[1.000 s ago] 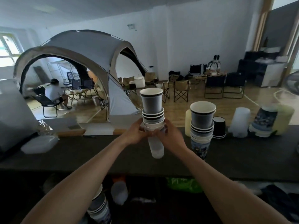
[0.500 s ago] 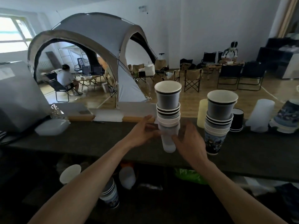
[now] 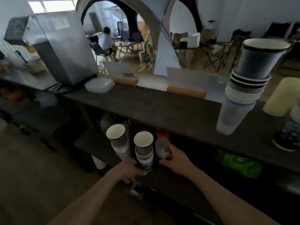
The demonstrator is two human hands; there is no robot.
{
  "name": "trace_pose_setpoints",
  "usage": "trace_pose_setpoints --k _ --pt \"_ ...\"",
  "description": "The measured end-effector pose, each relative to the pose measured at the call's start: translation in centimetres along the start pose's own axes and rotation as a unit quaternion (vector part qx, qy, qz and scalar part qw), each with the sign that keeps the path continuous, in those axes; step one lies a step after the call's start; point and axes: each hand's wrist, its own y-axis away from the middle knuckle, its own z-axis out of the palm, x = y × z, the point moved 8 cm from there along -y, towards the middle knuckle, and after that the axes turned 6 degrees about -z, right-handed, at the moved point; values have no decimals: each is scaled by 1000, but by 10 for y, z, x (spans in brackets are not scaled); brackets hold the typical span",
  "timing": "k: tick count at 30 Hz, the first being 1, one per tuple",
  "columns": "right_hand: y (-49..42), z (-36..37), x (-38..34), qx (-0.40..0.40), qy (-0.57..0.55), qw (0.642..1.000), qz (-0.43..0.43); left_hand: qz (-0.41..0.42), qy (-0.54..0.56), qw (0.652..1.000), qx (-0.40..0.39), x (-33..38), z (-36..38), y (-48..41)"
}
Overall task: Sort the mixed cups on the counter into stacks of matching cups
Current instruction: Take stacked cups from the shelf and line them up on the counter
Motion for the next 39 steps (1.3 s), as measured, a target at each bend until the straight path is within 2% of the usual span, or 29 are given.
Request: trace_pose_setpoints --k 3,7,11,14,19,26,31,36,39 --pt "-32 38 2 -31 -58 998 -8 131 10 983 129 -5 -11 -37" --pt "-67 70 13 -29 -96 994 -32 221 102 954 177 1 -16 -61" --pt "-81 96 34 -32 -113 993 -26 225 161 944 179 -13 -3 -89" --pt "-80 106 47 2 -142 990 -21 208 179 944 182 -25 5 -102" --pt "-58 96 38 33 -132 990 -33 229 201 938 163 -20 -1 -74" --pt "-6 0 -44 158 -41 979 -121 314 146 919 186 49 -66 38" --pt "9 -94 -107 235 -60 955 -172 391 91 897 186 144 -128 104" --pt "10 -170 -129 326 -22 929 -173 458 64 866 191 240 -151 138" --pt "6 -194 -110 356 -16 924 -138 468 52 869 153 284 -133 132"
